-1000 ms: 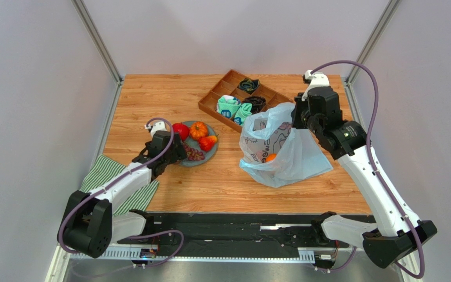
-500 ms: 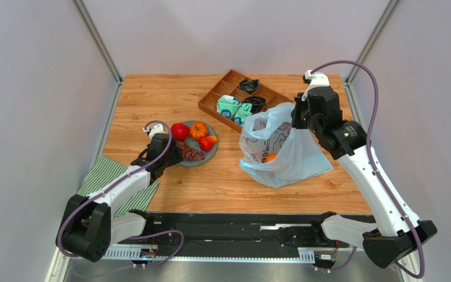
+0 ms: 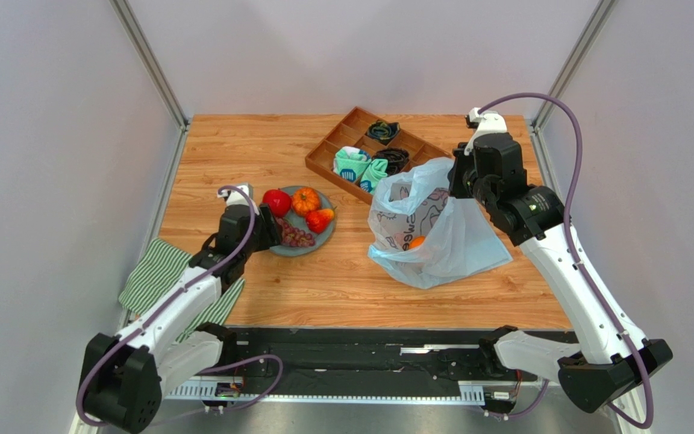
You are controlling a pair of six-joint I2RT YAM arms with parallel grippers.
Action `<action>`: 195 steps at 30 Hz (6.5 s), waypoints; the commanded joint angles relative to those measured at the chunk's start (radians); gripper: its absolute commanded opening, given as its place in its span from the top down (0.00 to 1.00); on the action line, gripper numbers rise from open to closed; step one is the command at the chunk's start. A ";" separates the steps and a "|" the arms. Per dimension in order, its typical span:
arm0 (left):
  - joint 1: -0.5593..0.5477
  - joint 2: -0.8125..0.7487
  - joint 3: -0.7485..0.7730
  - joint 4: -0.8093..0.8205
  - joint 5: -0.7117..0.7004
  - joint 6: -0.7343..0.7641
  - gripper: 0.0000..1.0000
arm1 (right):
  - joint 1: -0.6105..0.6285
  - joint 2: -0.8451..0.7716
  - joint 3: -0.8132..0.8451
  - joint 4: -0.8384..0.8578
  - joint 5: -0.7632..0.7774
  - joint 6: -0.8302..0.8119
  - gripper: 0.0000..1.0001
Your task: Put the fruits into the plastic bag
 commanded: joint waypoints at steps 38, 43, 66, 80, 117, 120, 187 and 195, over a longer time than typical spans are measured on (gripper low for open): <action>-0.534 0.713 0.612 0.478 0.512 0.102 0.52 | 0.000 -0.029 -0.035 0.067 -0.049 0.006 1.00; -0.556 0.798 0.690 0.467 0.509 0.102 0.49 | -0.002 -0.027 -0.037 0.066 -0.049 0.006 1.00; -0.560 0.841 0.719 0.444 0.502 0.140 0.09 | 0.000 -0.029 -0.031 0.057 -0.035 0.003 1.00; -0.560 0.662 0.512 0.697 0.594 0.221 0.09 | -0.002 -0.018 -0.031 0.055 -0.009 0.000 1.00; -0.114 0.154 0.090 0.187 -0.077 0.054 0.16 | -0.003 -0.021 -0.038 0.057 -0.018 -0.002 1.00; -0.070 0.191 0.089 0.191 -0.054 0.054 0.25 | -0.002 -0.019 -0.038 0.055 -0.019 -0.003 1.00; -0.025 0.212 0.061 0.118 -0.028 0.042 0.95 | -0.002 -0.001 -0.040 0.060 -0.019 -0.002 1.00; -0.025 0.110 0.037 0.078 -0.049 0.049 1.00 | -0.002 0.004 -0.038 0.064 -0.023 -0.002 1.00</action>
